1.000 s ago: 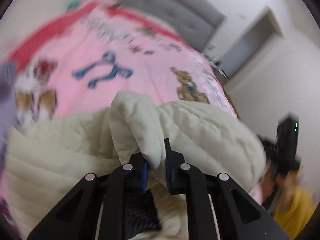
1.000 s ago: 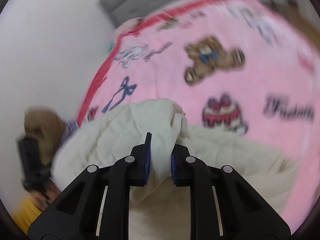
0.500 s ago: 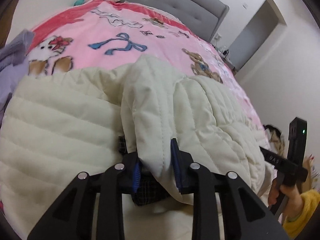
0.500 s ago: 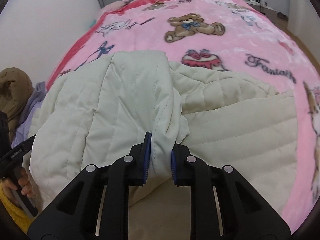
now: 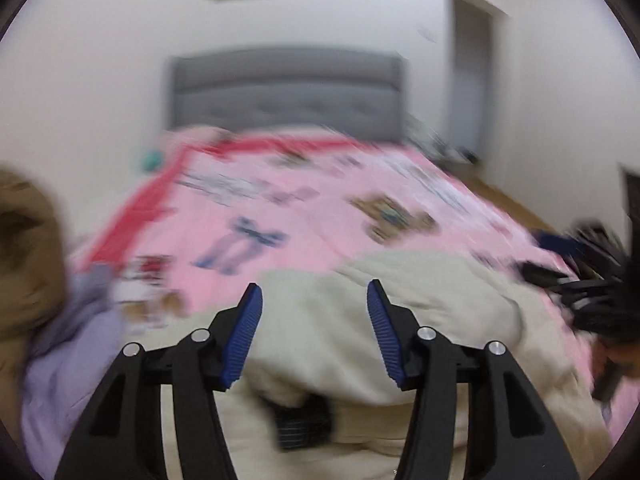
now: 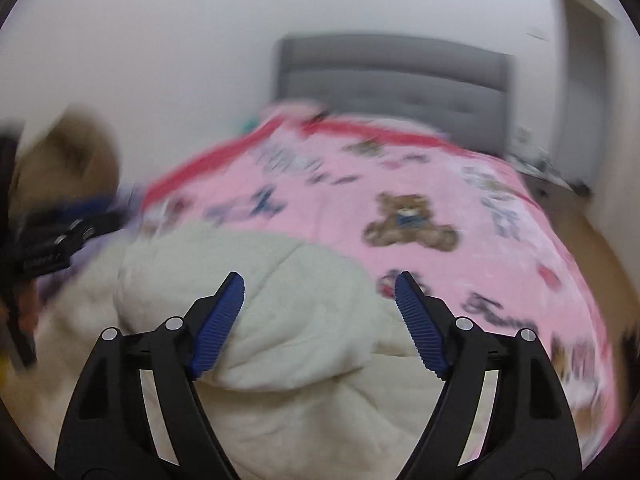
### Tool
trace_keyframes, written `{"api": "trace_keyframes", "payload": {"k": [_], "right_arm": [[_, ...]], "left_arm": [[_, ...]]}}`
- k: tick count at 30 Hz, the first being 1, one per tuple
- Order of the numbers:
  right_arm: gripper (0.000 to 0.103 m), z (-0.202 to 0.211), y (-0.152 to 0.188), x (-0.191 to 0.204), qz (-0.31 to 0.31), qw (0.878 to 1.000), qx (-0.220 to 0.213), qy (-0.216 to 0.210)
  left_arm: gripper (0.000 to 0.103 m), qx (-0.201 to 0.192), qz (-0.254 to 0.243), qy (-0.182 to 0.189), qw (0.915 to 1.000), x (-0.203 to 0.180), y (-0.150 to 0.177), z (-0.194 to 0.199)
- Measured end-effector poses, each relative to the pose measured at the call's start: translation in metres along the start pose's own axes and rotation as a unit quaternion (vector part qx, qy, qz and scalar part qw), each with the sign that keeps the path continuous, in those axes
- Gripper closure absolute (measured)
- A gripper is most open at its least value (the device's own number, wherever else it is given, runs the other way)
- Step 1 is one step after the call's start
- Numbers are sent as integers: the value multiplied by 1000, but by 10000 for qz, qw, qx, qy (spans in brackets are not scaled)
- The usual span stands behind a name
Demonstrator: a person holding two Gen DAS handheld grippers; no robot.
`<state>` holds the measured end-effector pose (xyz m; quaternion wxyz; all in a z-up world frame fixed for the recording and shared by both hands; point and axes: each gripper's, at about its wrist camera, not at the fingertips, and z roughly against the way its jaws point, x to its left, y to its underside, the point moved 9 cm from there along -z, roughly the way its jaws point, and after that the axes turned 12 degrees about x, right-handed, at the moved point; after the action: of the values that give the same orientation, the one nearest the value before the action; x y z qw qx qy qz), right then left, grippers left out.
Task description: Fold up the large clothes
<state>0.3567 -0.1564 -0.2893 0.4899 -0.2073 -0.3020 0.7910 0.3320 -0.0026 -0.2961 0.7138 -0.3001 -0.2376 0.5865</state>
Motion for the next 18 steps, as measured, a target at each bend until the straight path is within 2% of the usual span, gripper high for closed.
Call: {"api": "trace_keyframes", "payload": {"k": [1, 3, 4, 6, 8, 12, 18], "right_arm": [[30, -13, 2, 8, 131, 9994, 248, -200], [31, -37, 13, 17, 244, 9964, 681, -449], [32, -47, 21, 21, 335, 9945, 877, -459], [32, -56, 34, 28, 523, 9919, 1061, -469], [30, -59, 46, 33, 635, 9909, 1125, -380], [28, -69, 65, 33, 499, 9893, 1351, -248], [26, -88, 84, 34, 481, 9855, 1624, 89]], "left_arm": [[49, 355, -77, 179, 9992, -9, 4, -18], [49, 864, 75, 303, 9958, -10, 17, -46], [49, 960, 170, 354, 9946, -8, 23, -52], [49, 1024, 248, 416, 9936, -2, 37, -56], [49, 1014, 42, 333, 9943, 0, 54, -56], [48, 1047, -172, 295, 9939, -2, 74, -63], [48, 1060, -107, 329, 9938, 0, 91, -84]]}}
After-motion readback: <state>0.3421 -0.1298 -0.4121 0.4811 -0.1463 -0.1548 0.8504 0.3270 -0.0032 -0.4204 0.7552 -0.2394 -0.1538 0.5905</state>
